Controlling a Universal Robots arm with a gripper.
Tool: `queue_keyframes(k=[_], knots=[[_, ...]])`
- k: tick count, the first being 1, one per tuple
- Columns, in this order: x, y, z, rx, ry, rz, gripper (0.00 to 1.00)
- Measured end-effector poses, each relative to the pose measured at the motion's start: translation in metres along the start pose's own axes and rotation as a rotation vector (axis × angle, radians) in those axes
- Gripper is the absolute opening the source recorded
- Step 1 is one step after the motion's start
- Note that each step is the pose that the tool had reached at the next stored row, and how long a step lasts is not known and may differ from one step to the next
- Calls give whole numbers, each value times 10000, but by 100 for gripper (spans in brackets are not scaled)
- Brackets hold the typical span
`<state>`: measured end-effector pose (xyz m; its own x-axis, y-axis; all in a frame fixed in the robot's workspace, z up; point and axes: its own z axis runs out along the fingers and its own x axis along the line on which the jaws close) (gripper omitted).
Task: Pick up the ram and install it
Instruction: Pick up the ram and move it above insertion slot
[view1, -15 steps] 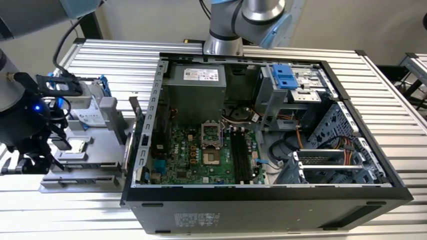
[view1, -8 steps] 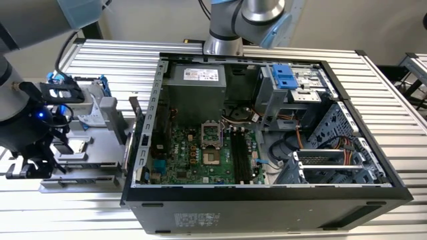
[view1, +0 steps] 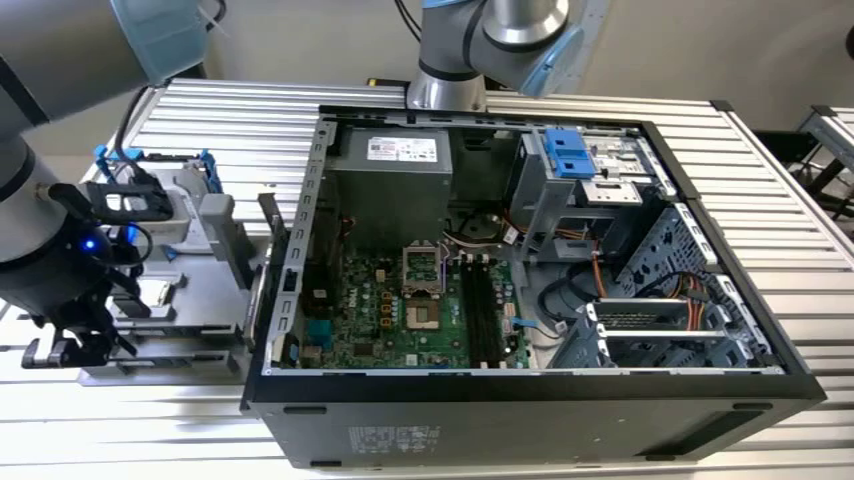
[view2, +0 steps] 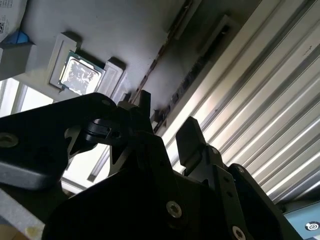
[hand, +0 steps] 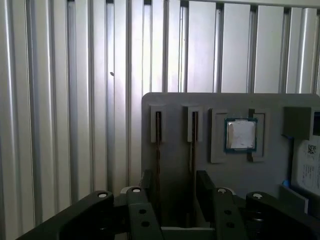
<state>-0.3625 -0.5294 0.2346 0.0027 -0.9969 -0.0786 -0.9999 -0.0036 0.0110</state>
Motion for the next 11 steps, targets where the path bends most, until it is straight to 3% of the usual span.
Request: queue_keyframes(k=[11], knots=[[69, 3, 184, -2, -1, -35, 100]])
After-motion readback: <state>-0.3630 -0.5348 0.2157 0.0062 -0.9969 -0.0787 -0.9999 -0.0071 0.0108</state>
